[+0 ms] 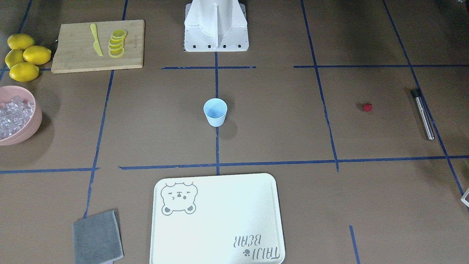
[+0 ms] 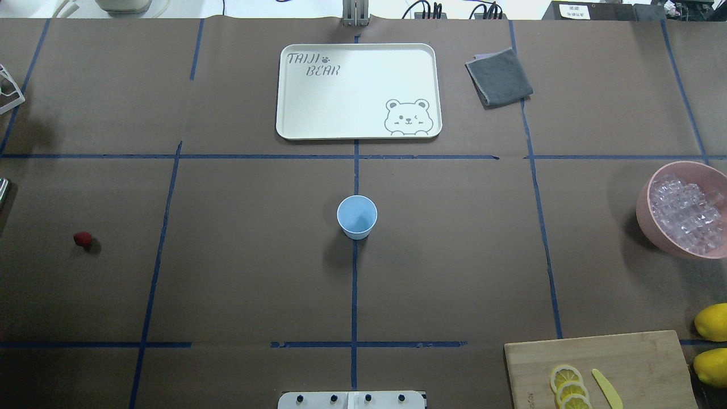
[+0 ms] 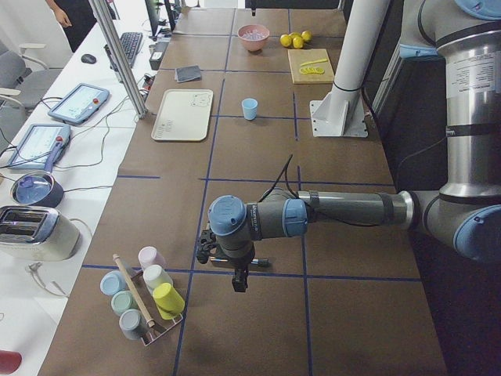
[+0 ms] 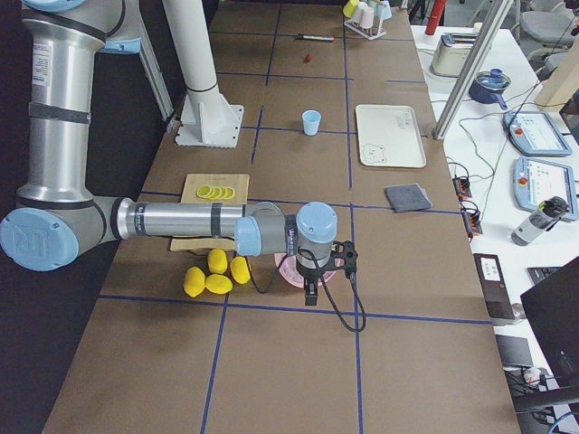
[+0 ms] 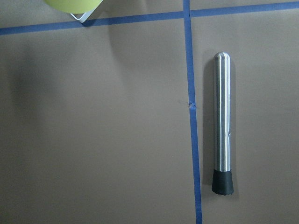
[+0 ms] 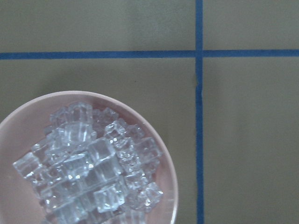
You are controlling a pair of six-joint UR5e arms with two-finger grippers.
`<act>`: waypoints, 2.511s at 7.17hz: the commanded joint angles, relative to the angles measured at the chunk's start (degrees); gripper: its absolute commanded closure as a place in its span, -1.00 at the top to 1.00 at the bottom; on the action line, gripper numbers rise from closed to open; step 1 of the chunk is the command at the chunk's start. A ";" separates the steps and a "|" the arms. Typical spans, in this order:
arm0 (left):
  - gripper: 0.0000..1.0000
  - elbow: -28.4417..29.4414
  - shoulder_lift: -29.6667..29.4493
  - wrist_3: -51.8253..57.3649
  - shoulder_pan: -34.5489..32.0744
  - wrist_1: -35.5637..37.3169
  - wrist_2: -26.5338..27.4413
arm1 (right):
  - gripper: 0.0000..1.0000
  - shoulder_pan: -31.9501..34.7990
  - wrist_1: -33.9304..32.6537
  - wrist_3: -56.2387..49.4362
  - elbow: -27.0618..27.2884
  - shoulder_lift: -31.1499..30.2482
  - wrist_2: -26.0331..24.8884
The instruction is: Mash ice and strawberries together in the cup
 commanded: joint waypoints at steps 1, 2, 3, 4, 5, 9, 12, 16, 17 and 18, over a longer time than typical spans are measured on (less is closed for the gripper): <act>1.00 -0.05 0.06 0.09 0.04 -0.02 0.00 | 0.89 -6.58 3.46 23.31 4.80 -1.20 -0.78; 1.00 -0.40 0.06 0.09 0.04 -0.02 0.00 | 0.89 -8.60 6.51 30.90 5.34 -1.98 -2.00; 1.00 -0.49 0.06 0.09 0.04 -0.11 0.00 | 0.89 -13.06 10.55 40.28 5.26 -2.25 -4.71; 1.00 -0.49 0.06 0.09 0.04 -0.11 0.00 | 0.90 -17.02 13.02 46.73 5.26 -2.25 -9.09; 1.00 -0.41 0.06 0.09 0.04 -0.02 0.00 | 0.82 -17.14 13.22 46.71 5.00 -2.52 -8.70; 1.00 -0.49 0.06 0.00 0.04 -0.11 0.00 | 0.64 -17.84 13.05 47.50 2.72 -2.52 -8.61; 1.00 -0.76 0.06 0.00 0.04 -0.11 0.00 | 0.62 -18.29 13.14 47.50 1.14 -1.90 -8.78; 1.00 -1.02 0.15 0.09 -0.05 -0.11 0.00 | 0.18 -18.64 13.22 47.59 1.04 -1.90 -8.61; 1.00 -1.02 0.15 0.09 -0.05 -0.11 0.00 | -0.06 -18.64 13.22 48.02 1.04 -1.90 -8.69; 1.00 -1.02 0.15 0.09 -0.05 -0.11 0.00 | -0.42 -18.64 13.22 48.46 1.04 -1.90 -8.61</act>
